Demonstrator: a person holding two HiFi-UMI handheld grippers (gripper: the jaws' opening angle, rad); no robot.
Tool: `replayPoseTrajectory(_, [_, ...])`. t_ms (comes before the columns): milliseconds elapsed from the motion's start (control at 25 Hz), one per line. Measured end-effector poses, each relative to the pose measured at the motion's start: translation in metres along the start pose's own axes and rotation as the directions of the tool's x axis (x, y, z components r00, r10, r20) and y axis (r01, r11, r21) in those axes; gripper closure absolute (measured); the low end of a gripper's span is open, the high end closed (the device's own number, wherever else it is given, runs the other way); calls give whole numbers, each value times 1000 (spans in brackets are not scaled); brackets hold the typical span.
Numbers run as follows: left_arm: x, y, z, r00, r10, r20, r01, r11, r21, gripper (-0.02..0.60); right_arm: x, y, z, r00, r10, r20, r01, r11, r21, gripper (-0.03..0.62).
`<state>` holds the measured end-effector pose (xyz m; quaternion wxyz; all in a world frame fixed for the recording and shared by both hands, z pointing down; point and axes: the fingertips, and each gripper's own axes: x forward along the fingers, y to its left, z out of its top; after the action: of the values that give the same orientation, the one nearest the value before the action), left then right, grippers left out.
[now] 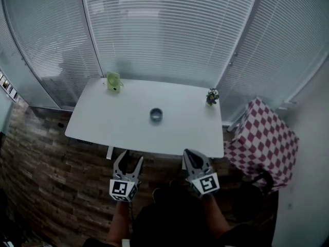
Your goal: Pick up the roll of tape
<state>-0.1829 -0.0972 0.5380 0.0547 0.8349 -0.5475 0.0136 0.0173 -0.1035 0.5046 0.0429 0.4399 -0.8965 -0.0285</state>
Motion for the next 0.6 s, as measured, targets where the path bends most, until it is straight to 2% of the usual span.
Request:
replayPoseTrajectory(120, [11, -2, 3, 1000, -27, 6, 27, 1000, -1, 350, 7, -4, -3, 1000, 2, 2, -2, 1000, 10, 586])
replayPoseTrajectory(320, [23, 10, 3, 1000, -7, -18, 7, 1000, 5, 350, 25, -14, -18, 999, 13, -51, -14, 1000, -11, 586])
replayPoseTrajectory(480, [38, 26, 1, 1000, 1, -6, -1, 1000, 22, 350, 50, -22, -4, 999, 35, 20, -35, 999, -8, 586])
replayPoseTrajectory(600, [54, 30, 6, 1000, -10, -3, 10, 999, 46, 350, 65, -31, -12, 999, 44, -15, -44, 999, -14, 586])
